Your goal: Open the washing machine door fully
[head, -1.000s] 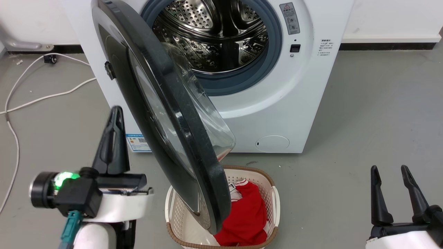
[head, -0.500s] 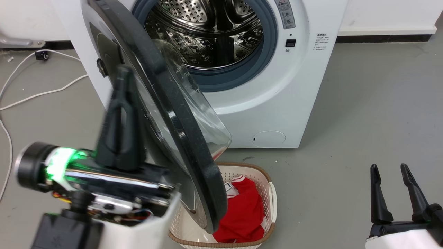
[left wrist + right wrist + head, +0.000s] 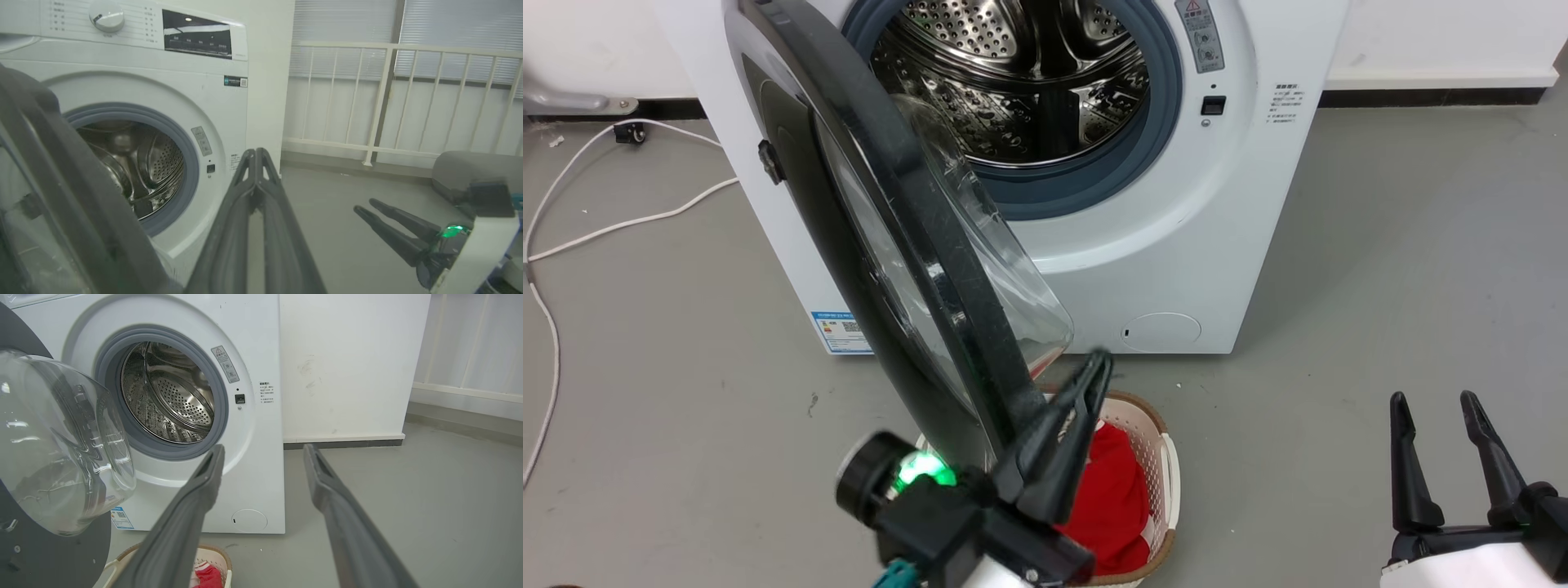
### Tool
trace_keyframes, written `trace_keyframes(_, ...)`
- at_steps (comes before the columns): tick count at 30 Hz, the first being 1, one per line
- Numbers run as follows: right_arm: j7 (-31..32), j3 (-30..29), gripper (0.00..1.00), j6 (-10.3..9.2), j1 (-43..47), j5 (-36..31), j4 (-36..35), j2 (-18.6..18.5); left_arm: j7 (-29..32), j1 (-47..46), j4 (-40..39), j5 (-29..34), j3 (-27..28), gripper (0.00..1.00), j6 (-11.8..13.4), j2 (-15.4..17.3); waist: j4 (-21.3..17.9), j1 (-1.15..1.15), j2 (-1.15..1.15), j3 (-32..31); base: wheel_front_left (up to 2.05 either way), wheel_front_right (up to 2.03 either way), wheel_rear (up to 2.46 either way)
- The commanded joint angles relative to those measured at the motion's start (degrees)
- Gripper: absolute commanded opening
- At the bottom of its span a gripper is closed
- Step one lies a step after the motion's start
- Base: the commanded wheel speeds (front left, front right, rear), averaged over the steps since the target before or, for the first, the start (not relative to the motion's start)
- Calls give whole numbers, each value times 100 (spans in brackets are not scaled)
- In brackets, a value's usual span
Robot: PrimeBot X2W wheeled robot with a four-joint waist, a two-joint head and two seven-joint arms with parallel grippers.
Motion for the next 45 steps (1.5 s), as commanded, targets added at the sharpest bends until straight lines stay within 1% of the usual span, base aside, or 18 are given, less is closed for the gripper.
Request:
trace_keyframes(1,7,8,100,-4,5,-6,13,17,140,134,83,-40,-42,0,5,43,13,0,0,-2,0,0,0)
trace_keyframes(5,20,47,100,-4,20,7,48,17,594,476,455,-180,-225,0,15,122,42,0,0,-5,0,0,0)
trace_keyframes(8,10,76,100,-4,8,30,72,17,689,643,700,-156,-345,0,35,157,50,0,0,9,0,0,0)
trace_keyframes(11,2,104,100,-4,-41,47,105,17,591,718,1006,-82,-405,0,71,166,43,0,0,37,0,0,0)
trace_keyframes(16,-12,133,100,-4,-123,70,172,17,220,539,1516,93,-363,0,212,136,18,0,0,84,0,0,0)
trace_keyframes(22,-29,155,100,-4,-176,113,247,17,-249,168,1985,56,-319,0,332,66,-13,0,0,176,0,0,0)
trace_keyframes(27,-54,196,100,-4,-241,142,318,17,-468,-93,2308,-17,-235,0,489,27,-50,0,0,206,0,0,0)
trace_keyframes(34,-81,210,100,-4,-245,199,399,17,-600,-129,2522,-127,-157,0,693,23,-77,0,0,217,0,0,0)
trace_keyframes(38,-113,192,100,-4,-250,238,431,17,-668,-49,2515,-116,-119,0,800,40,-49,0,0,219,0,0,0)
trace_keyframes(42,-115,160,100,-4,-217,234,446,17,-678,60,2460,-142,-117,0,878,61,82,0,0,211,0,0,0)
trace_keyframes(45,-123,135,100,-4,-183,204,421,16,-681,174,2394,-178,-88,0,951,69,265,0,0,201,0,0,0)
